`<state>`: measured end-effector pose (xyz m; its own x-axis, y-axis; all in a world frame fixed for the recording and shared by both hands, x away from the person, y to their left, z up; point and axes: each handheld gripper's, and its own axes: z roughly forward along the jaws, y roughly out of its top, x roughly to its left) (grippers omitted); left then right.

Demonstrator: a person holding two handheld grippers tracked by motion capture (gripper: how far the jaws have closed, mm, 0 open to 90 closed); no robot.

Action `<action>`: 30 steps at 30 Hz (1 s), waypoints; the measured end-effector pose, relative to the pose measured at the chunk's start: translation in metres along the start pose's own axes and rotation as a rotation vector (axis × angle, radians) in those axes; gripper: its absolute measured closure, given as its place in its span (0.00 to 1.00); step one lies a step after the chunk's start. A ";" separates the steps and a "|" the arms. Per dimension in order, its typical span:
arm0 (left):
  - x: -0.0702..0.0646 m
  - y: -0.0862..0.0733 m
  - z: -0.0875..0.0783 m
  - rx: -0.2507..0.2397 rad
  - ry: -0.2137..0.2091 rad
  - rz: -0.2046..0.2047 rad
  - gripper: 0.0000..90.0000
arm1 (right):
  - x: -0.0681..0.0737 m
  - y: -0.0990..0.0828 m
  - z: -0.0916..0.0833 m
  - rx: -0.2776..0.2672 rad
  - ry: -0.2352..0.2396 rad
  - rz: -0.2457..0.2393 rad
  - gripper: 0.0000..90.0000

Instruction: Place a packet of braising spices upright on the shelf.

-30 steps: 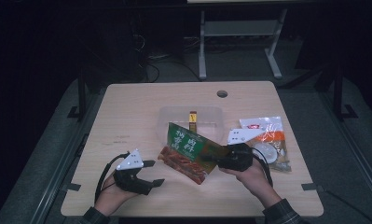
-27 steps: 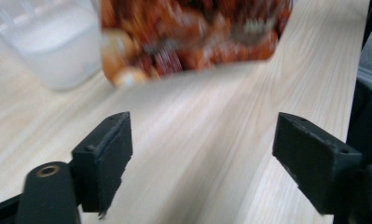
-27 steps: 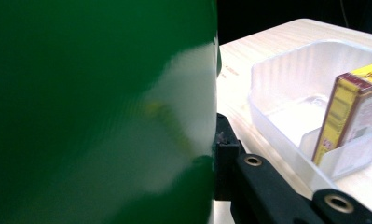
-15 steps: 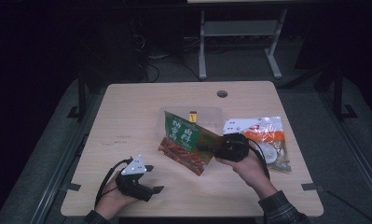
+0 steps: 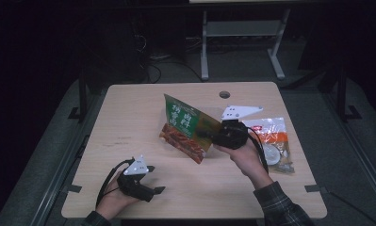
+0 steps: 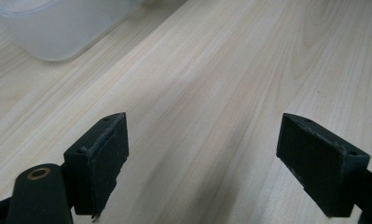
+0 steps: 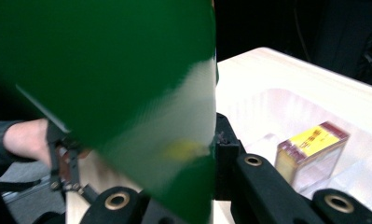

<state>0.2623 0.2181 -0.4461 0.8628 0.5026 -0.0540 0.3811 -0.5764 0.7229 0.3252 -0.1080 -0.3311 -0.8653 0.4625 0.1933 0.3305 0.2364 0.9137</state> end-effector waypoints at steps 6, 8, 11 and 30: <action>0.000 -0.001 0.001 0.009 0.002 -0.004 0.18 | -0.007 0.012 0.006 -0.024 -0.048 -0.003 0.99; 0.000 -0.001 0.001 0.008 0.002 -0.003 0.18 | -0.009 0.016 0.008 -0.034 -0.060 -0.002 0.99; 0.000 -0.001 0.001 0.012 0.003 -0.006 0.18 | -0.012 0.021 0.012 -0.048 -0.077 -0.001 0.99; 0.000 -0.001 0.002 0.024 0.006 0.014 0.18 | -0.030 0.028 0.050 -0.060 -0.184 0.030 0.99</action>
<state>0.2624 0.2169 -0.4485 0.8661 0.4982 -0.0398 0.3769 -0.5988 0.7067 0.3792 -0.0731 -0.3293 -0.7704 0.6179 0.1572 0.3271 0.1714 0.9293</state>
